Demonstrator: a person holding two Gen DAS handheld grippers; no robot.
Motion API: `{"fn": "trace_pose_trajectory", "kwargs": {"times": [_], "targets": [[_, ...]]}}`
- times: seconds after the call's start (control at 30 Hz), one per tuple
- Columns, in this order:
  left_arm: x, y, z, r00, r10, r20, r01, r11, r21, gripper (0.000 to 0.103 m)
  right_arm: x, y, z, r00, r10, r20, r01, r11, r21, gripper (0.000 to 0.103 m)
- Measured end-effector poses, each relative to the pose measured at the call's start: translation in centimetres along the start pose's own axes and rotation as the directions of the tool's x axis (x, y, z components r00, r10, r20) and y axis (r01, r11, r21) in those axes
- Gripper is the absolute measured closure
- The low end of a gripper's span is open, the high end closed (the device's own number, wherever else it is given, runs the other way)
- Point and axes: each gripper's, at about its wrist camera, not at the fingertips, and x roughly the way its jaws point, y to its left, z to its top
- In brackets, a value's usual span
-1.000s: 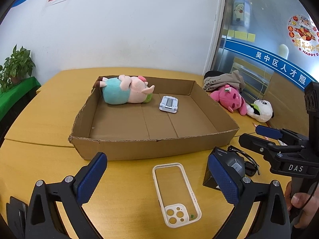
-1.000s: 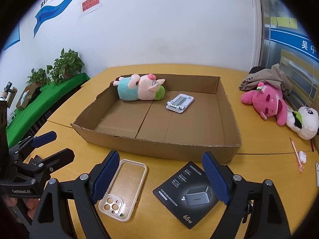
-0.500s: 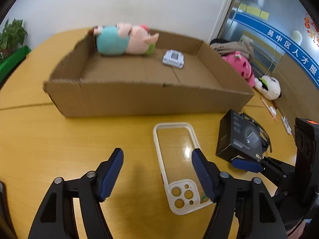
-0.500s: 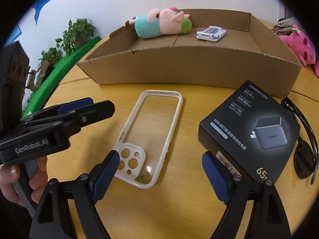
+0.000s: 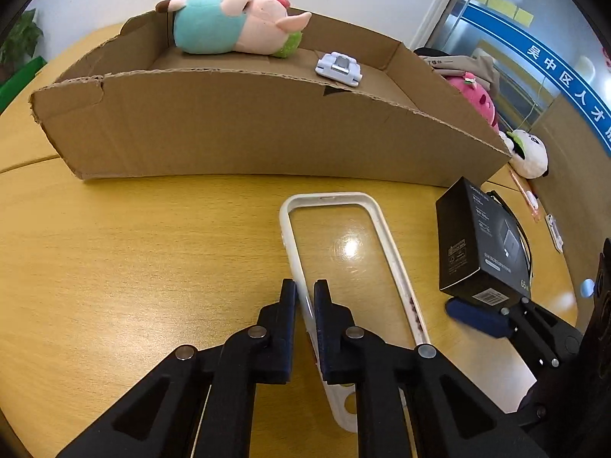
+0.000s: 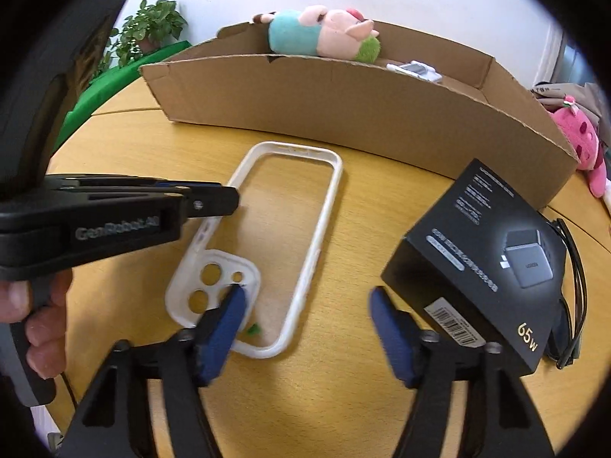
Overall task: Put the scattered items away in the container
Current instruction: 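Close the left tool on the phone case's white frame, then lift the phone case with the left tool and carry it over the box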
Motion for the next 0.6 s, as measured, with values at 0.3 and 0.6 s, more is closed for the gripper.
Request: {"fn": "trace_pose_trajectory", "kwargs": {"times": [0.3,0.6], "targets": [[-1.0,0.6,-0.2,0.999,0.015,0.036,-0.014,1.000,-0.011,0.096,-1.0,-0.2,-0.2,0.994,0.096,0.045,-0.098,0.994,0.040,0.093],[-5.2,0.3,1.0,0.989,0.017,0.148,-0.017,1.000,0.003,0.096,-3.6,0.4,1.7,0.983,0.110,0.144,-0.114,0.993,0.017,0.093]]}}
